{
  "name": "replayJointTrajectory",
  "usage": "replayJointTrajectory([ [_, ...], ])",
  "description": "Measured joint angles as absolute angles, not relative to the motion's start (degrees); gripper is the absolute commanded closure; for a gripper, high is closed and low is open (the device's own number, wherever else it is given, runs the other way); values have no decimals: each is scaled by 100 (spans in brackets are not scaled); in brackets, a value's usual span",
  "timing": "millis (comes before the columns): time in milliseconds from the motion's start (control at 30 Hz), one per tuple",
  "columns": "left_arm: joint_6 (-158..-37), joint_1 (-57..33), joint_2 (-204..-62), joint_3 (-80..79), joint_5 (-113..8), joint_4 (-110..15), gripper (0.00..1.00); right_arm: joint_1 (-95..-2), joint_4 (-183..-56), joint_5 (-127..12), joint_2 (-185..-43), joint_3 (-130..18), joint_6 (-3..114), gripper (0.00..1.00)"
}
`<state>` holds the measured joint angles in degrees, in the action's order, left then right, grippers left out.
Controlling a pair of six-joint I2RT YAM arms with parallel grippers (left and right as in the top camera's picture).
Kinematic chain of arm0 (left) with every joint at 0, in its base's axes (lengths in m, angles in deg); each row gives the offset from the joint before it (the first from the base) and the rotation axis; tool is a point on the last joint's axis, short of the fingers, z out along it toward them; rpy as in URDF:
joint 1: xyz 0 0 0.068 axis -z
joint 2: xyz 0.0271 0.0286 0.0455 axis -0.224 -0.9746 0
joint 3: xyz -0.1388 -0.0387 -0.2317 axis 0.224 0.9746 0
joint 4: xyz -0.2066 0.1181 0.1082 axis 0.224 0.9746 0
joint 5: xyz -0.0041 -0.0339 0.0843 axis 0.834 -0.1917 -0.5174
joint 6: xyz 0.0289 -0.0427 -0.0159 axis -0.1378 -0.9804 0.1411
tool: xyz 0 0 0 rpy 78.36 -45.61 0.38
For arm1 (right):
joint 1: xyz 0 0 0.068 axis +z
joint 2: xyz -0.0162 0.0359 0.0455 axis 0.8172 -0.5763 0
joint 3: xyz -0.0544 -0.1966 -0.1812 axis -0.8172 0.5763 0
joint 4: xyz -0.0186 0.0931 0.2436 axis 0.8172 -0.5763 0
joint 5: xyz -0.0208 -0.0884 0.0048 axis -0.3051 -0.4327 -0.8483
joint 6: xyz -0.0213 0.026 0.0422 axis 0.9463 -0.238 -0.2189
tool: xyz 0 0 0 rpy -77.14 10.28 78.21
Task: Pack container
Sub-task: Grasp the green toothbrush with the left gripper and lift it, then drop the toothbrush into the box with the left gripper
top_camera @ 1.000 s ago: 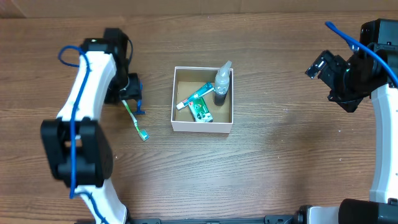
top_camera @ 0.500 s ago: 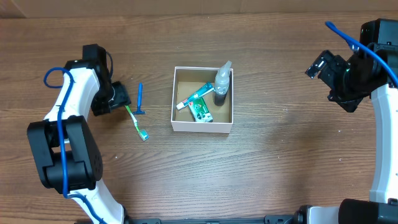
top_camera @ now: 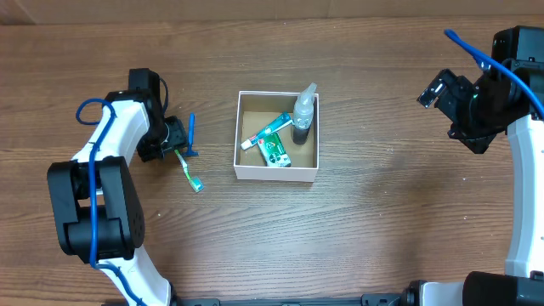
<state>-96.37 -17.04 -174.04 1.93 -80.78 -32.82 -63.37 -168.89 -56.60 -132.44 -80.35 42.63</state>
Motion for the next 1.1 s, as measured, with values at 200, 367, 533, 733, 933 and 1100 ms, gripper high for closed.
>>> replayJointTrajectory([
  [200, -9755, -1704, -17616, 193, -8187, -3406, 49, -6337, -17018, -5665, -13244, -8035, 4263, 0],
  [367, -9854, -1704, -17751, 193, -8244, -3369, 77, -6337, -17036, -5662, -13244, -8035, 4259, 0],
  [533, -9834, -1704, -17754, 163, -8277, -3037, 96, -6337, -17036, -5665, -13244, -8035, 4261, 0],
  [733, -9554, -1704, -17789, -541, -8334, -1953, 96, -6337, -17033, -5662, -13244, -8035, 4261, 0],
  [933, -9513, -1551, -17651, -1896, -8329, -786, 96, -6337, -17033, -5665, -13244, -8035, 4263, 0],
  [1100, -9508, -812, -17043, -2351, -8262, -974, 96, -6337, -17036, -5662, -13244, -8035, 4263, 0],
])
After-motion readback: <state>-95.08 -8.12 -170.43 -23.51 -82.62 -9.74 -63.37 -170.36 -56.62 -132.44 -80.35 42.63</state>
